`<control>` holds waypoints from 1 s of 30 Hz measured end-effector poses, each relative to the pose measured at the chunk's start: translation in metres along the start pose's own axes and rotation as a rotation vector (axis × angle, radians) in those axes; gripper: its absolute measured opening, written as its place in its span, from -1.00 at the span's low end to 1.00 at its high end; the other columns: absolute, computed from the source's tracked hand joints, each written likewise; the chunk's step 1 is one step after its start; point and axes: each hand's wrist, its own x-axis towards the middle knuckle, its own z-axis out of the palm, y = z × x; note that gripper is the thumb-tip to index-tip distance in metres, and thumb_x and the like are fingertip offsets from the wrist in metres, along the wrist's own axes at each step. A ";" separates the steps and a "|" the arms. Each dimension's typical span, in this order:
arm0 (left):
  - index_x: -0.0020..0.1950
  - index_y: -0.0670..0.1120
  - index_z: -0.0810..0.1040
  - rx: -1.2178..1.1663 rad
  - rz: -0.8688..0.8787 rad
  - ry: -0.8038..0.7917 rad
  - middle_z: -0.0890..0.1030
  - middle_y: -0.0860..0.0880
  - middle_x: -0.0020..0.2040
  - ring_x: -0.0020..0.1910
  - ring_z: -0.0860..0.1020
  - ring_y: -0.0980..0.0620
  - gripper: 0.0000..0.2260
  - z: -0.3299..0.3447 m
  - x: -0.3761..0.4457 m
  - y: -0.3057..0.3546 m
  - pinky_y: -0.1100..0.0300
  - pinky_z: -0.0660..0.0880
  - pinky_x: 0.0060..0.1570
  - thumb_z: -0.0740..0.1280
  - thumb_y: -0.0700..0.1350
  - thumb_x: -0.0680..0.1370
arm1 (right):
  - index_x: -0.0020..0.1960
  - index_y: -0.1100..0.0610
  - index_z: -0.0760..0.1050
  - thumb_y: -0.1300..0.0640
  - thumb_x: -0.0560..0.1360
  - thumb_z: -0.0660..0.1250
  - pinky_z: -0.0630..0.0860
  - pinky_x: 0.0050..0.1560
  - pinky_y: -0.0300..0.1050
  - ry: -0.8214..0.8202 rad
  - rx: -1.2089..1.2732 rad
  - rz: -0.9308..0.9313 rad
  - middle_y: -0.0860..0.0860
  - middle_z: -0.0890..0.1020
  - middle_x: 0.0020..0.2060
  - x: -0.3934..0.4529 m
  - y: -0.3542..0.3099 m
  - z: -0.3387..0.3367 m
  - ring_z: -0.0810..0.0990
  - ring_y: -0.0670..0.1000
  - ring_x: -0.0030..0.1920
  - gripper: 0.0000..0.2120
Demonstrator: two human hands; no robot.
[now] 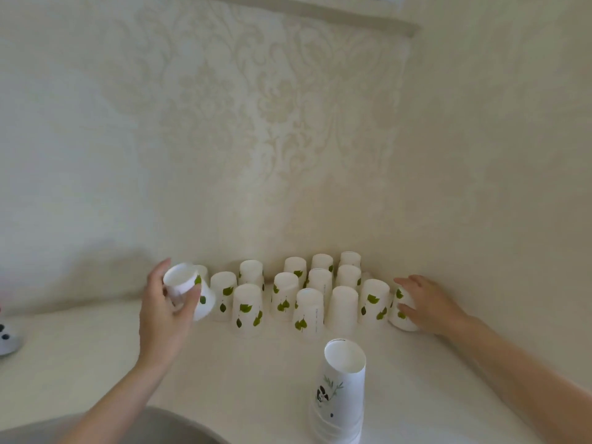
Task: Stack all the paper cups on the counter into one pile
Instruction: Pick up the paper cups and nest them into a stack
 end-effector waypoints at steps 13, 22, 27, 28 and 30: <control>0.42 0.17 0.39 -0.068 0.481 -0.806 0.47 0.12 0.27 0.26 0.46 0.14 -0.59 0.051 -0.087 0.142 0.23 0.42 0.30 0.33 0.02 0.57 | 0.36 0.17 0.46 0.15 0.51 0.39 0.44 0.25 0.00 0.225 0.209 0.035 0.22 0.45 0.21 -0.049 -0.001 -0.005 0.53 0.22 0.19 -0.57; 0.46 0.05 0.33 0.143 0.295 -0.924 0.50 0.12 0.34 0.30 0.49 0.15 -0.38 0.057 -0.114 0.121 0.14 0.47 0.32 0.44 0.11 0.46 | 0.40 0.02 0.44 0.05 0.55 0.33 0.41 0.23 -0.11 0.319 0.508 -0.049 0.06 0.49 0.29 -0.120 -0.010 -0.064 0.50 0.10 0.27 -0.57; 0.34 0.08 0.46 0.053 0.158 -0.939 0.58 0.19 0.22 0.21 0.55 0.24 -0.44 0.055 -0.118 0.107 0.15 0.51 0.29 0.52 0.11 0.38 | 0.35 -0.03 0.48 0.06 0.50 0.41 0.56 0.11 -0.26 0.320 0.661 -0.329 -0.10 0.55 0.19 -0.136 -0.068 -0.101 0.59 -0.10 0.16 -0.57; 0.38 0.10 0.42 0.049 0.142 -0.963 0.57 0.19 0.24 0.23 0.54 0.25 -0.38 0.053 -0.116 0.106 0.18 0.50 0.30 0.53 0.12 0.36 | 0.35 -0.03 0.49 0.04 0.49 0.41 0.56 0.10 -0.30 0.303 0.655 -0.372 -0.13 0.55 0.19 -0.137 -0.079 -0.103 0.58 -0.11 0.16 -0.57; 0.47 0.17 0.29 0.066 0.099 -1.053 0.51 0.22 0.30 0.30 0.48 0.27 -0.19 0.043 -0.108 0.098 0.23 0.44 0.35 0.57 0.16 0.30 | 0.35 -0.06 0.49 0.01 0.49 0.41 0.56 0.10 -0.33 0.252 0.633 -0.441 -0.21 0.54 0.19 -0.139 -0.096 -0.103 0.57 -0.15 0.18 -0.57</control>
